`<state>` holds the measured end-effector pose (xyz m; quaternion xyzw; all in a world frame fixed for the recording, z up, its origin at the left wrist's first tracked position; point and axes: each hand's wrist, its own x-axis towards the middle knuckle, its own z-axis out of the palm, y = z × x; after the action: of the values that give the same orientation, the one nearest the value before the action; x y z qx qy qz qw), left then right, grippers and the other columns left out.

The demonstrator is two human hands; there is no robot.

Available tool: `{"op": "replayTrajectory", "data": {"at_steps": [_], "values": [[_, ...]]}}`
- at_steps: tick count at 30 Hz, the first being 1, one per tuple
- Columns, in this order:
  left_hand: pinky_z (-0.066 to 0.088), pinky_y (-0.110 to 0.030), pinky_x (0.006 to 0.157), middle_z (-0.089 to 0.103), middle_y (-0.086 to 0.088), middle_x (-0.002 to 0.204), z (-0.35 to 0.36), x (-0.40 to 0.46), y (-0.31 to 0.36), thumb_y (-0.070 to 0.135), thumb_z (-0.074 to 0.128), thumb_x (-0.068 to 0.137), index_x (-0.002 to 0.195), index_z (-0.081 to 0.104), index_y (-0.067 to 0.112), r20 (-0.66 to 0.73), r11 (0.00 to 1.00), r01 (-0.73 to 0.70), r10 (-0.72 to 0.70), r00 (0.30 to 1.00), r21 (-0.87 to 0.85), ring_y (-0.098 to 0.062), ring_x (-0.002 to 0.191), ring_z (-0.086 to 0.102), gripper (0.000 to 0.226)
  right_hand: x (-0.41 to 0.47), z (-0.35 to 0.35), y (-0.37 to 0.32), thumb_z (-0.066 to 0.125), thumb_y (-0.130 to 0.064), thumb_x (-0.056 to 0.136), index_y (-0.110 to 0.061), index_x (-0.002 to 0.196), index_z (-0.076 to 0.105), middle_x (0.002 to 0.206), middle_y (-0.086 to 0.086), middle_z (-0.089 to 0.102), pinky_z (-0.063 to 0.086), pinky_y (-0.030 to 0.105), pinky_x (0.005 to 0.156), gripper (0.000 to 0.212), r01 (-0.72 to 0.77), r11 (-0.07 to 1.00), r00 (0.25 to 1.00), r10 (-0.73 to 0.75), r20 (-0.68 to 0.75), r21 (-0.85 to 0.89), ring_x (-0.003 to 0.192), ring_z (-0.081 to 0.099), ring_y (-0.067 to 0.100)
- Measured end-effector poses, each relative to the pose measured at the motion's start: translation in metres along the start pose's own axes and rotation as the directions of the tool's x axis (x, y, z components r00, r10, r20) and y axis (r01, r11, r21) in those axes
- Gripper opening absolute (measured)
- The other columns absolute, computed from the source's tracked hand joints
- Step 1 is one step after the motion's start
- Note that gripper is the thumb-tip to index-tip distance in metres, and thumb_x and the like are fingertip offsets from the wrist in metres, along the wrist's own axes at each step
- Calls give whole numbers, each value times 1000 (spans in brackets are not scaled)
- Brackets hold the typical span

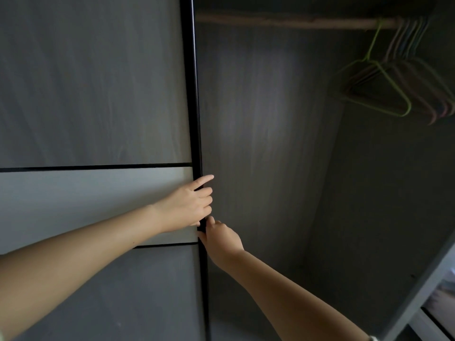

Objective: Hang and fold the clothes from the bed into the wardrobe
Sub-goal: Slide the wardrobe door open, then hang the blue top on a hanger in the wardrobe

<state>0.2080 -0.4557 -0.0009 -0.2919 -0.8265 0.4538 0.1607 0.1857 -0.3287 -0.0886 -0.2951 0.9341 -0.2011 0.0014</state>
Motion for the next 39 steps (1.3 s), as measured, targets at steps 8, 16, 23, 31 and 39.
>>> {"op": "replayTrajectory", "data": {"at_steps": [8,16,23,31,39], "values": [[16,-52,113,55,-2,65,5,-14,-3,49,84,55,69,65,13,39,1000,16,-16,999,4,-27,78,59,42,-2,-4,-5,36,-38,101,-11,129,36,122,12,52,38,34,67,39,4,999,1000,-4,-19,-32,104,58,36],[42,-49,99,63,-2,82,-19,36,6,41,79,65,87,66,17,44,965,116,-109,993,-235,-24,87,61,35,-5,-73,58,40,-36,98,-14,130,37,126,10,51,37,36,72,39,-142,984,973,118,-199,-108,110,56,34],[37,-38,98,55,-3,124,-63,162,47,44,52,92,130,47,21,38,686,202,-246,968,-699,-24,119,47,44,-85,-129,159,40,-33,97,-17,135,39,132,9,48,31,44,105,41,-491,854,831,398,-389,-175,123,45,30],[41,-38,94,55,-4,122,-188,281,178,46,50,93,132,44,21,-280,587,-225,-4,960,-778,-25,117,49,47,-272,-146,257,41,-35,96,-19,129,44,132,9,49,28,48,106,37,-847,530,485,748,-453,-32,125,44,29],[45,-39,89,56,-6,128,-379,332,334,45,54,91,130,48,19,-610,435,-657,264,747,-616,-26,116,53,48,-488,-148,299,42,-35,96,-16,129,43,129,11,52,34,49,102,38,-987,107,48,909,-414,120,118,49,31]]}}
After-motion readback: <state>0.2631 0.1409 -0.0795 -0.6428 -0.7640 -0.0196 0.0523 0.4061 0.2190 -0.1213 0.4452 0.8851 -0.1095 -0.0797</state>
